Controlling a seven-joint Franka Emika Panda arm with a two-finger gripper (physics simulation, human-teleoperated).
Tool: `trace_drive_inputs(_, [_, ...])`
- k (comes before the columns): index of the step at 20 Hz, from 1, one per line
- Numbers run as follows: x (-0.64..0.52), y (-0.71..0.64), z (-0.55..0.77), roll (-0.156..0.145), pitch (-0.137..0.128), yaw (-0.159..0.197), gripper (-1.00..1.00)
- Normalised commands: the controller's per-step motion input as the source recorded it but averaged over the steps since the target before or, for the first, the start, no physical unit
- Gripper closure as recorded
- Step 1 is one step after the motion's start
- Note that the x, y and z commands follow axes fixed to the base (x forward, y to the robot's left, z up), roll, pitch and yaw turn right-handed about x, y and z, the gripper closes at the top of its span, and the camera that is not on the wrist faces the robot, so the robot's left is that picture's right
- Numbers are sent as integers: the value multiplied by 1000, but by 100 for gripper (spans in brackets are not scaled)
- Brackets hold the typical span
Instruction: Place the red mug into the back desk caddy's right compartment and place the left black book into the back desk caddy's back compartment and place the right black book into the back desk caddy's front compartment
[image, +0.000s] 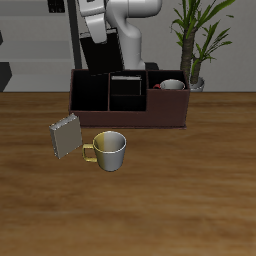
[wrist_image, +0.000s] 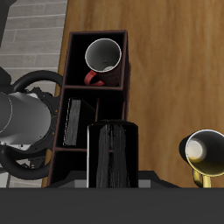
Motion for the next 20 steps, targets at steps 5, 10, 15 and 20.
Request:
trace_drive_inputs(5, [27, 60, -30, 9, -20, 63, 100])
trace_drive_inputs(10, [0, 169, -17, 29, -2, 16, 100])
trace_drive_inputs(15, [-41, 166, -36, 39, -1, 10, 100])
trace_drive_inputs(20, [9, 122, -88, 22, 16, 11, 100])
